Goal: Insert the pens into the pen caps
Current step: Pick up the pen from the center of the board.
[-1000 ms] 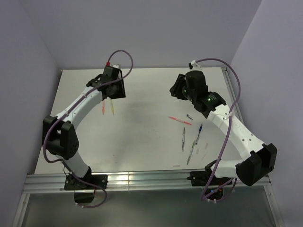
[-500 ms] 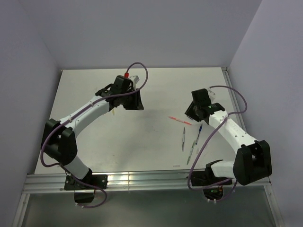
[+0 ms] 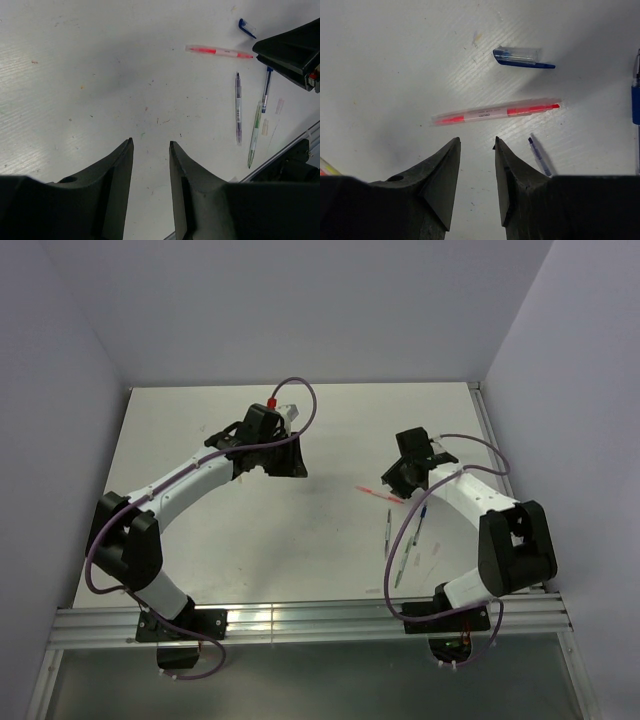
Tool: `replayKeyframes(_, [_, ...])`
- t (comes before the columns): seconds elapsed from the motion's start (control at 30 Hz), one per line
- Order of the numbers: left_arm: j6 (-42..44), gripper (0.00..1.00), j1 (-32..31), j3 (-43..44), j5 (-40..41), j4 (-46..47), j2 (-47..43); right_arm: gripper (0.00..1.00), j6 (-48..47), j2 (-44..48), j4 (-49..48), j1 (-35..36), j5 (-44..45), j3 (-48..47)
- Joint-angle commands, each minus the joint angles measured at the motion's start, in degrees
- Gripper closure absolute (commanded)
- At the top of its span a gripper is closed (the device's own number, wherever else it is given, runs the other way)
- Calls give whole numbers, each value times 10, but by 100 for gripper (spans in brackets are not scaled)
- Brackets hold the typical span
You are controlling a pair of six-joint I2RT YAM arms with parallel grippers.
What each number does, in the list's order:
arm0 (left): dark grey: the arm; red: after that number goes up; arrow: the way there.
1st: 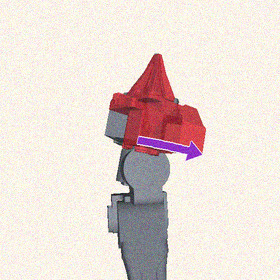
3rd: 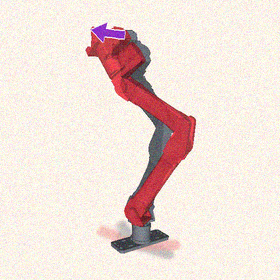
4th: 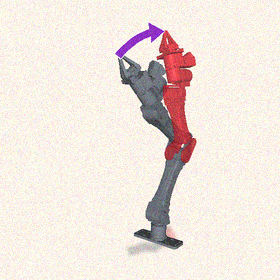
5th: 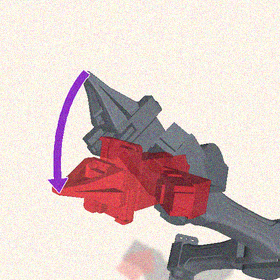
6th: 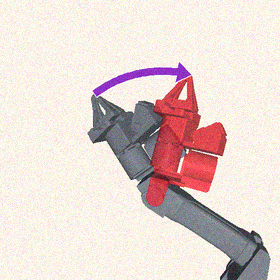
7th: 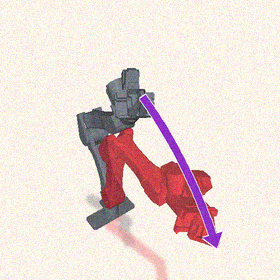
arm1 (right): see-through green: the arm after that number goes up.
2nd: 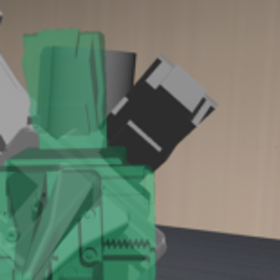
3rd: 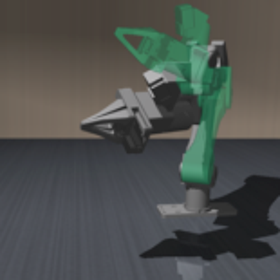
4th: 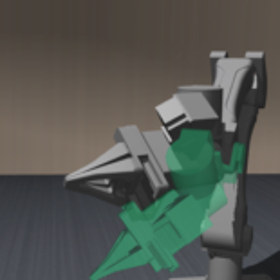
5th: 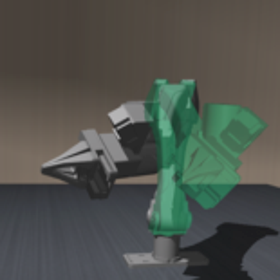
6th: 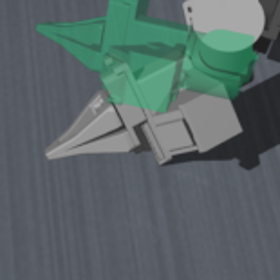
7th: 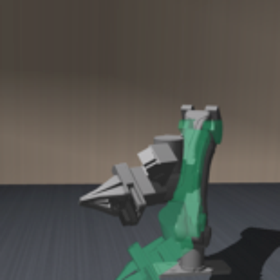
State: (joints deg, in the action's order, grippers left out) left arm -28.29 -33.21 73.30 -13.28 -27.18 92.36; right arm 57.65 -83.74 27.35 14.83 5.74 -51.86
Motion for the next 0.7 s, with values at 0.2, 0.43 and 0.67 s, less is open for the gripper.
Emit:
replayKeyframes(0.2, [-5,61,-1,-3,-5,23,-18,55,62,-35,-25,-5,-6,-10])
replayKeyframes(0.43, [-4,62,-1,-2,-3,22,-13,53,77,-61,-28,-8,-13,-13])
replayKeyframes(0.67, [-4,62,-1,-3,-5,23,-10,53,91,-76,-28,-10,-16,-19])
